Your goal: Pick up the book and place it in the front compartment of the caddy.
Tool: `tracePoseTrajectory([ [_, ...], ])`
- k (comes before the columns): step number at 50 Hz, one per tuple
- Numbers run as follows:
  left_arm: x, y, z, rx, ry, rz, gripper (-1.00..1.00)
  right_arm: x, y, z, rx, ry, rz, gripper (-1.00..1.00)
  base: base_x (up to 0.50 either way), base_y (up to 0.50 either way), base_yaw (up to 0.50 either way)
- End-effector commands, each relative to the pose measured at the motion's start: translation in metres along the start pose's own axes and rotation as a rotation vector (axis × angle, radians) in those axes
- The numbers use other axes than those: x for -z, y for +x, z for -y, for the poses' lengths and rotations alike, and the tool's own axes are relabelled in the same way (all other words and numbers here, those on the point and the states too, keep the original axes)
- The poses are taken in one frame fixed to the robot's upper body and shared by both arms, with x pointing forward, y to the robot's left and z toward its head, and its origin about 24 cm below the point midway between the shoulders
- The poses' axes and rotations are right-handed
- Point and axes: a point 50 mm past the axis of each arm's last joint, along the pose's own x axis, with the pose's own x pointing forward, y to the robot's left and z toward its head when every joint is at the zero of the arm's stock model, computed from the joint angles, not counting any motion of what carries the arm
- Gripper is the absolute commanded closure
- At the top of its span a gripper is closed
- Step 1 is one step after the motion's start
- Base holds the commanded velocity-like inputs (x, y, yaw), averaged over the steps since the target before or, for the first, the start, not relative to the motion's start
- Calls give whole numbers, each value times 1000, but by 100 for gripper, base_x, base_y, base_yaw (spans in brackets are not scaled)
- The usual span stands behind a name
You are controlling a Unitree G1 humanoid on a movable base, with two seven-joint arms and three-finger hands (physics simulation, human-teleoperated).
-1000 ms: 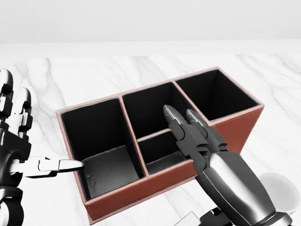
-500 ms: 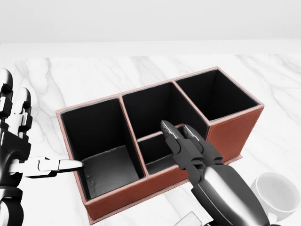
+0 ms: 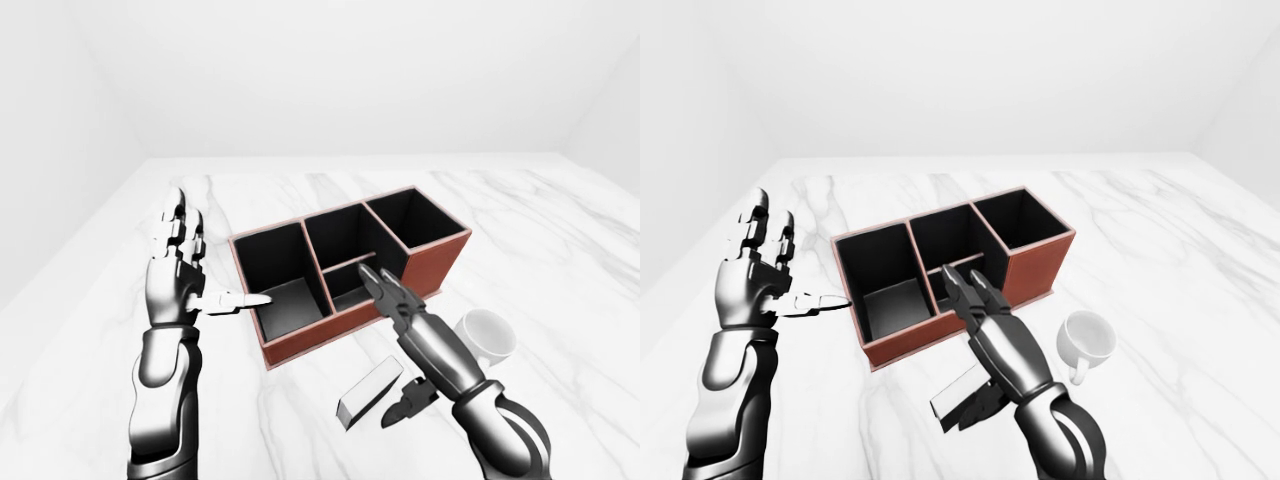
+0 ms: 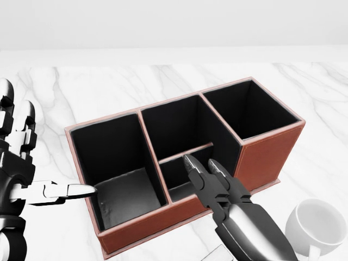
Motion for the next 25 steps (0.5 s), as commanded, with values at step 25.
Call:
tracePoseTrajectory([
  [25, 2, -1, 1, 3, 0, -8, -100, 20, 3, -27, -55, 39, -84, -100, 0, 0, 0],
])
